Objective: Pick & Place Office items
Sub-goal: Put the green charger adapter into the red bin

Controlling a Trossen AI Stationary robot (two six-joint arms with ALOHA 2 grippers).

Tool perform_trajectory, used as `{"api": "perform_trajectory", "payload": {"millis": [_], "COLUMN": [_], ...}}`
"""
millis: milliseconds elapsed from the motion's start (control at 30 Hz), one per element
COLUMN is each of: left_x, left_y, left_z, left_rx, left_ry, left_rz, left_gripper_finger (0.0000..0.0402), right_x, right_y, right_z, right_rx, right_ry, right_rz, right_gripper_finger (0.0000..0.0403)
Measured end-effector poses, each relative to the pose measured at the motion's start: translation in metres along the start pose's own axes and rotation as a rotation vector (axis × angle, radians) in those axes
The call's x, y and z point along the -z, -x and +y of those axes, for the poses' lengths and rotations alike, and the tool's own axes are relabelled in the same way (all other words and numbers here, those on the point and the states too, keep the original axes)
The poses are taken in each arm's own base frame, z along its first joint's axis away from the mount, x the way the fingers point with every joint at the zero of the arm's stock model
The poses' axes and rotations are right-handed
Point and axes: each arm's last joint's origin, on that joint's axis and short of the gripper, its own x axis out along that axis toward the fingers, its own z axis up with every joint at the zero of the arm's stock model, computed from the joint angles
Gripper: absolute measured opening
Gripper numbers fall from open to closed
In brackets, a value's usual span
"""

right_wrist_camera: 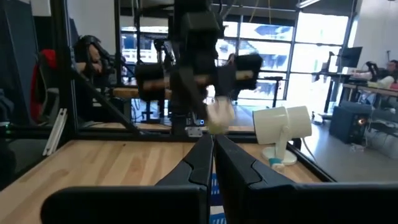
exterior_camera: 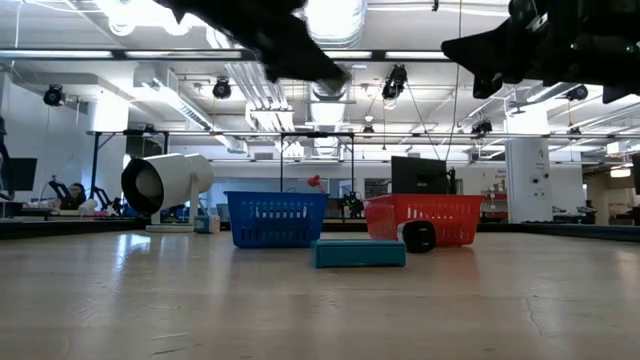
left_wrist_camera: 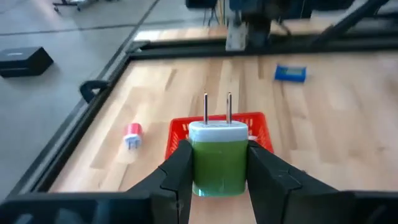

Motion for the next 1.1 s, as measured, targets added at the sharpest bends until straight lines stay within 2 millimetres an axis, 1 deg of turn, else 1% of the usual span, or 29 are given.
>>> {"api": "perform_trajectory", "payload": {"millis": [100,233,333,500,667,800,867,1000,1100], "left_x": [-0.002,0.005,0.010,0.021,0.031,0.035,0.034,0.031,0.025], "left_y": [-0.037,-0.080,-0.105,-0.137,-0.155,-0.158,-0.158,-0.154,-0.150], "left_z": [0.000,0.001,0.000,-0.005,-0.009,-0.009,-0.009,-0.008,-0.007], "left_rx": [0.010,0.053,0.091,0.160,0.184,0.185,0.185,0.185,0.183], "left_ry": [-0.011,-0.016,-0.011,0.005,0.033,0.036,0.036,0.036,0.037], "left_rz": [0.046,0.102,0.126,0.162,0.202,0.225,0.226,0.223,0.211], "left_gripper_finger": [0.0114,0.0114,0.0114,0.0114,0.0114,0.0117,0.0152,0.0251,0.0306], "right_x": [0.000,0.000,0.000,0.000,0.000,0.000,0.000,0.000,0.000], "right_y": [0.000,0.000,0.000,0.000,0.000,0.000,0.000,0.000,0.000], "right_z": [0.000,0.000,0.000,0.000,0.000,0.000,0.000,0.000,0.000], "right_rx": [0.000,0.000,0.000,0.000,0.000,0.001,0.001,0.001,0.001], "right_ry": [0.000,0.001,0.002,0.010,0.009,0.008,0.007,0.009,0.009], "right_rz": [-0.001,0.002,0.004,0.004,0.004,0.004,0.004,0.003,0.003], "right_gripper_finger": [0.0013,0.0013,0.0013,0.0013,0.0013,0.0013,0.0013,0.0013,0.0013]}}
